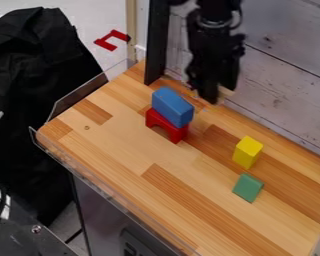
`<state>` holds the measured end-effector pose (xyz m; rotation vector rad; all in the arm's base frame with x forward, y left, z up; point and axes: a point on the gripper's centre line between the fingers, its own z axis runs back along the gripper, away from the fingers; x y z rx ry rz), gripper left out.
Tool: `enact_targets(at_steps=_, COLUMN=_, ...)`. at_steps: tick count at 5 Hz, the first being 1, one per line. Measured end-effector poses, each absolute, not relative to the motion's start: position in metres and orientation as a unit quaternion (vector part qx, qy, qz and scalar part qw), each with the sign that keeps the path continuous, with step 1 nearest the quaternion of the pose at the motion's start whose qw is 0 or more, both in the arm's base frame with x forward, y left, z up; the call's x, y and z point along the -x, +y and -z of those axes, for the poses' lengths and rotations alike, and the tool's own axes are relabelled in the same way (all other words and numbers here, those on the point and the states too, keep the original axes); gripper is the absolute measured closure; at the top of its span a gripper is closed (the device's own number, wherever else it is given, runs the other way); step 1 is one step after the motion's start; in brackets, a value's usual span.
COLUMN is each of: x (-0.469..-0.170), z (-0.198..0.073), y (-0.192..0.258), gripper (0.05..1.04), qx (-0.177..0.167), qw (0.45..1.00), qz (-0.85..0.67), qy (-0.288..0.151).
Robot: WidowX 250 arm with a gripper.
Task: Move the rectangle block on top of blue rectangle block on to the top of yellow block.
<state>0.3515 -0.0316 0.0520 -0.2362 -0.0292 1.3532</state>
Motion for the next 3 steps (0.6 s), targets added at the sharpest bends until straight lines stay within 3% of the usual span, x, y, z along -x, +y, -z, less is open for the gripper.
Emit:
enact_targets(at_steps=1, x=-0.351, z=-0.05, y=-0.051, gripper=0.57, qx=0.116, qw=0.78, qz=-0.615, qy=-0.008)
enact_targets(at_steps=3, x=-0.351, z=-0.039, y=-0.083, gripper=0.57, qx=0.086, qw=0.802, qz=-0.591, qy=0.006)
